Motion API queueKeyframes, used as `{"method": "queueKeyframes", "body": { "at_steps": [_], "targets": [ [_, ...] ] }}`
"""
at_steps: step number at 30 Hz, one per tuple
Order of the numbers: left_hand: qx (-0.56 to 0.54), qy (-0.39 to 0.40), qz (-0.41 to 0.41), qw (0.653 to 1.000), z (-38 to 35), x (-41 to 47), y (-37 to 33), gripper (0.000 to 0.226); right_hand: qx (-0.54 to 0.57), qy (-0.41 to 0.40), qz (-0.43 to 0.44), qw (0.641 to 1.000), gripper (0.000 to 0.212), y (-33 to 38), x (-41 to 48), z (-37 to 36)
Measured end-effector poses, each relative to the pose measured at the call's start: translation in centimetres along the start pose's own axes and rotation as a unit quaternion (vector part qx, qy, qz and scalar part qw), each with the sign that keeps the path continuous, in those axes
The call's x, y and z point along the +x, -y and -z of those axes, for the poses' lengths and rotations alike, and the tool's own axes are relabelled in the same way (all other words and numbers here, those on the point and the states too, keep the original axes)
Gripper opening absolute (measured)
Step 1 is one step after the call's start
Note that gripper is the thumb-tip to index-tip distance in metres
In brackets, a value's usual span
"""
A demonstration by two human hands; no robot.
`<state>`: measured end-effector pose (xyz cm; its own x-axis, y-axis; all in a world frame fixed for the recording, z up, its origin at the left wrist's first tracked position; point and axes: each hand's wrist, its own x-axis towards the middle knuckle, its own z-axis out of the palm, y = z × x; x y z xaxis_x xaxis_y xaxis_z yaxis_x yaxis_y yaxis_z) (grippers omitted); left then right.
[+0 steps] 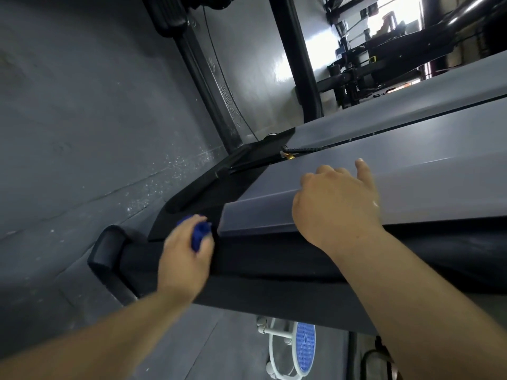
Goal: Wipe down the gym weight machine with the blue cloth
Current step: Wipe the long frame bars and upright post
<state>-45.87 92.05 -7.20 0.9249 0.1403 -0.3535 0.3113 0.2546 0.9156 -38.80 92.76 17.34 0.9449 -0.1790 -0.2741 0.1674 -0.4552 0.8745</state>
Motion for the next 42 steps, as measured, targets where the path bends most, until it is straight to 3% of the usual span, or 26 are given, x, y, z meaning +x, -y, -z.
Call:
{"method": "queueKeyframes", "body": {
  "at_steps": [2, 4, 5, 7, 9, 11, 12, 14, 16, 17, 19, 21, 23, 25, 26, 28, 30, 31, 34, 36, 39, 41, 42],
  "targets": [
    [0.027, -0.015, 0.115, 0.993, -0.8, 2.9, -0.7, 0.020, -0.005, 0.010, 0.003, 1.000, 0.035, 0.2, 0.1, -0.1],
    [0.025, 0.003, 0.106, 0.994, -1.5, 4.3, -2.8, 0.017, -0.009, 0.018, 0.005, 1.000, 0.036, 0.5, 0.2, -0.1],
    [0.005, 0.020, 0.073, 0.997, -1.6, 4.0, -4.0, 0.018, -0.012, 0.022, 0.006, 1.000, 0.036, 0.7, 0.3, -0.2],
    [-0.019, 0.033, -0.071, 0.997, -1.4, 1.5, -5.4, 0.025, -0.016, 0.027, 0.012, 0.999, 0.037, 1.2, 0.4, -0.3],
    [-0.020, 0.092, -0.209, 0.973, -0.4, -1.8, -4.3, 0.040, -0.018, 0.034, 0.015, 0.999, 0.037, 1.7, 0.5, -0.4],
    [0.016, 0.112, -0.265, 0.958, 0.6, -2.4, -0.5, 0.047, -0.018, 0.037, 0.018, 0.999, 0.037, 2.1, 0.6, -0.6],
    [0.040, 0.100, -0.234, 0.966, 0.9, -1.7, 1.3, 0.048, -0.018, 0.036, 0.018, 0.999, 0.037, 2.3, 0.7, -0.8],
    [0.037, 0.040, -0.067, 0.996, 1.1, 0.5, 2.3, 0.042, -0.019, 0.037, 0.016, 0.999, 0.038, 2.6, 0.8, -0.9],
    [0.030, -0.003, 0.106, 0.994, 0.0, 3.5, 0.5, 0.027, -0.018, 0.043, 0.015, 0.999, 0.040, 3.1, 0.8, -1.1],
    [0.031, 0.005, 0.123, 0.992, -0.8, 4.7, -1.0, 0.024, -0.018, 0.045, 0.015, 0.999, 0.040, 3.4, 0.8, -1.1],
    [-0.005, 0.044, 0.050, 0.998, -1.8, 5.5, -4.2, 0.022, -0.019, 0.047, 0.016, 0.999, 0.040, 3.7, 1.0, -1.2],
    [-0.022, 0.083, -0.085, 0.993, -1.7, 4.0, -6.0, 0.028, -0.019, 0.048, 0.018, 0.998, 0.040, 3.8, 1.1, -1.2],
    [-0.018, 0.120, -0.208, 0.971, -0.5, 1.2, -4.4, 0.037, -0.015, 0.050, 0.024, 0.998, 0.037, 3.8, 1.2, -1.3],
    [0.012, 0.116, -0.255, 0.960, 0.9, -0.1, -0.1, 0.044, -0.009, 0.048, 0.031, 0.998, 0.034, 4.0, 1.3, -1.5],
    [0.037, 0.106, -0.226, 0.968, 1.5, 0.2, 2.1, 0.045, -0.009, 0.050, 0.033, 0.998, 0.033, 4.2, 1.4, -1.6],
    [0.058, 0.070, -0.050, 0.995, 2.1, 1.9, 4.7, 0.037, -0.015, 0.058, 0.037, 0.998, 0.034, 4.7, 1.5, -1.8],
    [0.058, 0.038, 0.148, 0.986, 1.6, 4.5, 4.4, 0.024, -0.025, 0.066, 0.041, 0.997, 0.037, 5.3, 1.5, -2.0],
    [0.049, 0.031, 0.181, 0.982, 1.1, 5.4, 3.3, 0.021, -0.029, 0.067, 0.041, 0.996, 0.038, 5.5, 1.5, -2.0],
    [-0.022, 0.030, 0.093, 0.995, -0.4, 5.6, -0.8, 0.020, -0.032, 0.061, 0.038, 0.997, 0.037, 5.7, 1.5, -2.1],
    [-0.056, 0.050, -0.047, 0.996, -0.7, 3.3, -2.8, 0.025, -0.033, 0.059, 0.037, 0.997, 0.036, 5.8, 1.6, -2.2],
    [-0.050, 0.120, -0.230, 0.965, 0.3, 0.4, -0.8, 0.041, -0.032, 0.059, 0.041, 0.997, 0.037, 6.0, 1.8, -2.4],
    [-0.004, 0.102, -0.204, 0.974, 1.2, 1.4, 3.2, 0.042, -0.032, 0.055, 0.046, 0.997, 0.037, 6.0, 1.8, -2.6],
    [0.011, 0.087, -0.134, 0.987, 1.6, 2.4, 4.8, 0.039, -0.034, 0.054, 0.048, 0.997, 0.037, 6.1, 1.8, -2.7]
  ]
}}
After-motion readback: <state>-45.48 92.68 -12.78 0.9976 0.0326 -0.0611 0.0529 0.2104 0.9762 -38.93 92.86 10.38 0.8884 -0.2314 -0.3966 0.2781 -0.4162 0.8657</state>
